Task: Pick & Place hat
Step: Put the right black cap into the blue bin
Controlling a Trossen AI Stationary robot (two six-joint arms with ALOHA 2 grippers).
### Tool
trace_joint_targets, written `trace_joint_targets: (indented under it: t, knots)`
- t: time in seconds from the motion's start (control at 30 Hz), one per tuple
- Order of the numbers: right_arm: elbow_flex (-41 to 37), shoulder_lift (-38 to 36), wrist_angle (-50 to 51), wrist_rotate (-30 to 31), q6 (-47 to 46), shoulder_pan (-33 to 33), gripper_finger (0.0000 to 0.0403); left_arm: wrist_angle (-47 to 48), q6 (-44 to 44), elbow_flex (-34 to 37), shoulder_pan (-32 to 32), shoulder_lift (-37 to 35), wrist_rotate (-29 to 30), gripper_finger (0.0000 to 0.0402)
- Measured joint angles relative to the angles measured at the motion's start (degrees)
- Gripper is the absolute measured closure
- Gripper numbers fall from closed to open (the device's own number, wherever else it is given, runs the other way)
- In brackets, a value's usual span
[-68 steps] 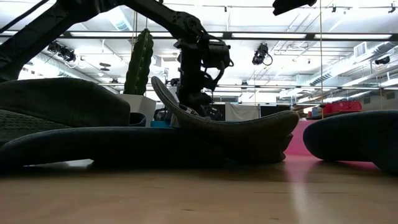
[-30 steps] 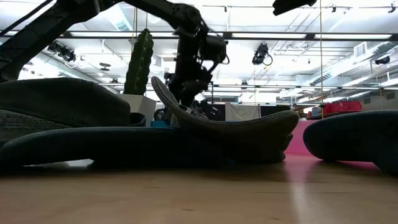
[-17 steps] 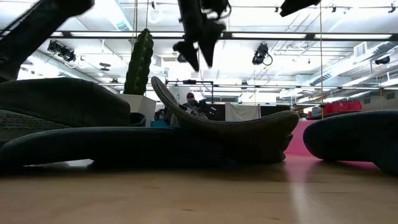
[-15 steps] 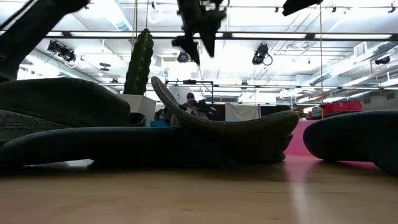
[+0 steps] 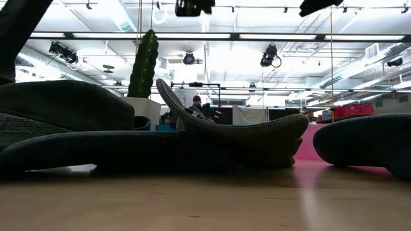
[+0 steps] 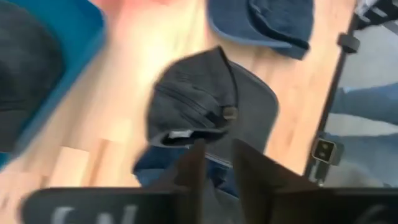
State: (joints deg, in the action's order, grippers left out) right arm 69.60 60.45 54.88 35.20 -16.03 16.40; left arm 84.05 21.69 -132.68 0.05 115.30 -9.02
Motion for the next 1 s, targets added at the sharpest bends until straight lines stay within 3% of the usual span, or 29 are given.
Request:
trace_joint_targets:
  t: [0.1, 0.27, 0.43, 0.53, 0.63, 0.87, 1.0]
  knots:
    - [-0.76, -0.05, -0.63, -1.84, 0.37, 0.00, 0.0230, 0.07, 2.44, 0.00, -2.61, 0.10, 0.09, 0.0390]
    - [-2.42, -0.03, -2.25, -4.74, 0.55, 0.00, 0.0230, 0.24, 6.38, 0.00, -6.35, 0.10, 1.50, 0.0396]
    - [-3.91, -0.01, -3.82, -7.33, 2.82, 0.00, 0.0230, 0.34, 18.19, 0.00, -9.51, 0.10, 10.09, 0.0390]
    - [-4.13, -0.01, -4.81, -7.26, 4.10, 0.00, 0.0230, 1.27, 31.79, 0.00, -9.97, 0.10, 11.52, 0.0366]
    - [-4.12, -0.01, -7.33, -7.24, 5.51, 0.00, 0.0230, 1.14, 39.53, 0.02, -9.96, 0.10, 10.81, 0.0328]
    - [-4.11, -0.02, -8.84, -7.77, 9.02, 0.00, 0.0230, 1.61, 47.25, -0.04, -11.64, 2.69, 14.13, 0.0222]
    - [-4.11, -0.37, -8.31, -7.77, 9.42, 0.00, 0.0230, 2.39, 48.73, 0.01, -13.35, 5.96, 14.13, 0.0188]
